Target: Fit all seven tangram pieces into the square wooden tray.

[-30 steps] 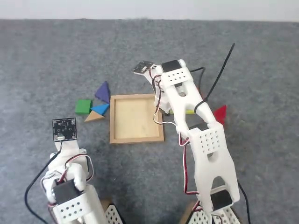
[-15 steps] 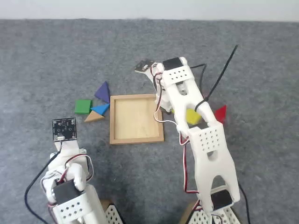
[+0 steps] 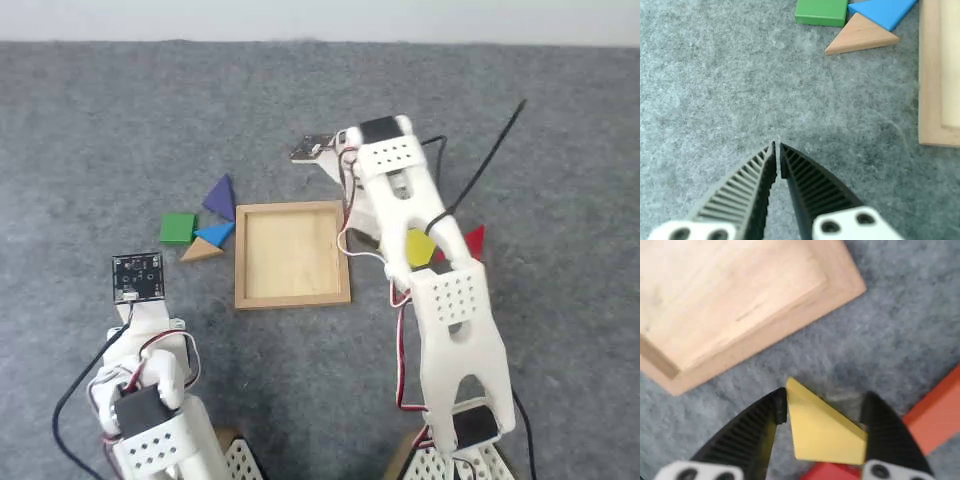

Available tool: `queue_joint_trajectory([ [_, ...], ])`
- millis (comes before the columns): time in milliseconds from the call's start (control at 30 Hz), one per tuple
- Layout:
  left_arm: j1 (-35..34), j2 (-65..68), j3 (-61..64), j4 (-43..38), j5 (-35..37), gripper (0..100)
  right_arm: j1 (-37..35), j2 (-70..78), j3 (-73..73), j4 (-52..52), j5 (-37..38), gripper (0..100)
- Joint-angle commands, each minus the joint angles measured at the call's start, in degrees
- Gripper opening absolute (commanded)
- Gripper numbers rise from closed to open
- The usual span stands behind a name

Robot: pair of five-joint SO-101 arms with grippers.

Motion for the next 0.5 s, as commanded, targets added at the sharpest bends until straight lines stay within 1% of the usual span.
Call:
queue_joint_trajectory([
  [0,-0.44,-1.05,-0.66,0.18,-0.09,1,1.36,-14.64,7.74,2.59,12.92,36.0],
  [167,-0.44,-1.05,-0.66,0.18,-0.09,1,3.47,-30.73,29.80,1.89,30.15,36.8],
  [233,-0.44,-1.05,-0.66,0.18,-0.09,1,4.62,-35.82,39.12,-1.36,36.13,36.8],
  [333,-0.44,-1.05,-0.66,0.18,-0.09,1,6.99,-40.66,50.29,-10.51,40.53,37.0],
  [467,-0.44,-1.05,-0.66,0.18,-0.09,1,8.40,-41.71,56.97,-18.86,43.69,37.1],
])
